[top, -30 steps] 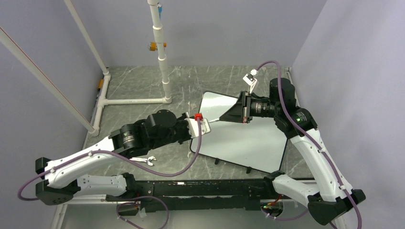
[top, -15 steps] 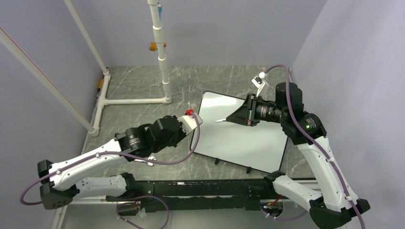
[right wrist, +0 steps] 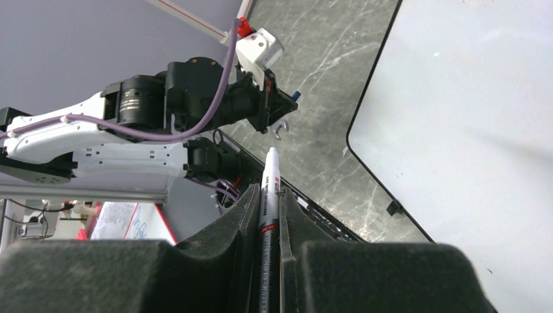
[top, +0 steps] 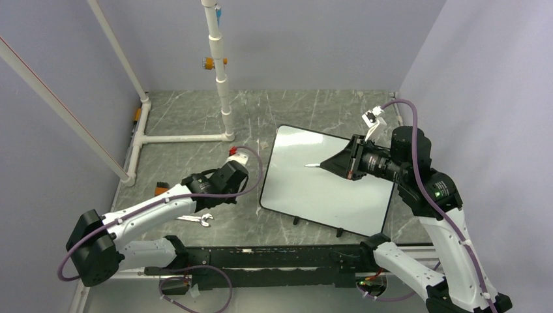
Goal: Write a sentence on the whiteboard
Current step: Place the pen cap at the center of the board.
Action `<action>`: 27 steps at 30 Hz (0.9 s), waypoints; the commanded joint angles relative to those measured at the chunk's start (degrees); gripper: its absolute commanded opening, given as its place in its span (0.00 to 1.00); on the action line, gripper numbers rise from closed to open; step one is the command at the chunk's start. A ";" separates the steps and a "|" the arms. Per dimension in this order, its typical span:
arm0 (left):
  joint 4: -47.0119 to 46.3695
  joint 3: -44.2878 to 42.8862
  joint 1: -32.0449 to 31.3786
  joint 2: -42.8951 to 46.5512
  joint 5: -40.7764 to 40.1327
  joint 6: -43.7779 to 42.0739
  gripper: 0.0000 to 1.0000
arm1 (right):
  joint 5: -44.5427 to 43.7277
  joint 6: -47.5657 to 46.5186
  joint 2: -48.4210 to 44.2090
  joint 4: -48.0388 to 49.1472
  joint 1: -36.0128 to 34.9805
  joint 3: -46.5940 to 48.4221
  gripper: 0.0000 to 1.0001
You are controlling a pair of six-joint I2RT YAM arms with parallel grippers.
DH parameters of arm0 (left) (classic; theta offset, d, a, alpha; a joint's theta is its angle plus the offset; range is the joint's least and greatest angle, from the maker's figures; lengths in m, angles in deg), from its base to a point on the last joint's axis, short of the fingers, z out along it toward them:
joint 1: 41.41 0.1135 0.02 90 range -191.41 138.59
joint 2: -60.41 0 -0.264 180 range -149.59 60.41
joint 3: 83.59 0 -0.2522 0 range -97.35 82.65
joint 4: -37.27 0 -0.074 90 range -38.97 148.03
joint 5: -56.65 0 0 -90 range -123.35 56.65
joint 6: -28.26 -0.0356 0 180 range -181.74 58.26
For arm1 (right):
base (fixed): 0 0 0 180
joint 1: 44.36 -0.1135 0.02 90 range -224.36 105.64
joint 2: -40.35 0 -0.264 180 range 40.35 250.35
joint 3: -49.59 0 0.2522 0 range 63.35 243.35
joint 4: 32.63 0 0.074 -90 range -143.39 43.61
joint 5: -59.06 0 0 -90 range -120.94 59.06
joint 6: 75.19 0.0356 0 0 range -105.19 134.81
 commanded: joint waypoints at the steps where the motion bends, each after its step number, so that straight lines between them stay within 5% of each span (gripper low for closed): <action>1: -7.38 5.60 4.62 1.40 3.10 9.63 0.00 | -2.51 0.63 -1.34 -0.90 0.02 -1.38 0.00; 11: -12.68 13.89 9.83 1.76 1.54 15.65 0.02 | -3.70 -2.23 0.57 -3.03 -0.01 -0.59 0.00; 21: -11.82 15.26 10.13 5.29 -1.59 17.76 0.27 | -5.19 -4.74 2.74 -4.44 0.03 1.12 0.00; 27: -10.02 15.42 10.13 6.62 -3.18 19.41 0.51 | -6.10 -6.62 3.81 -5.07 -0.08 2.26 0.00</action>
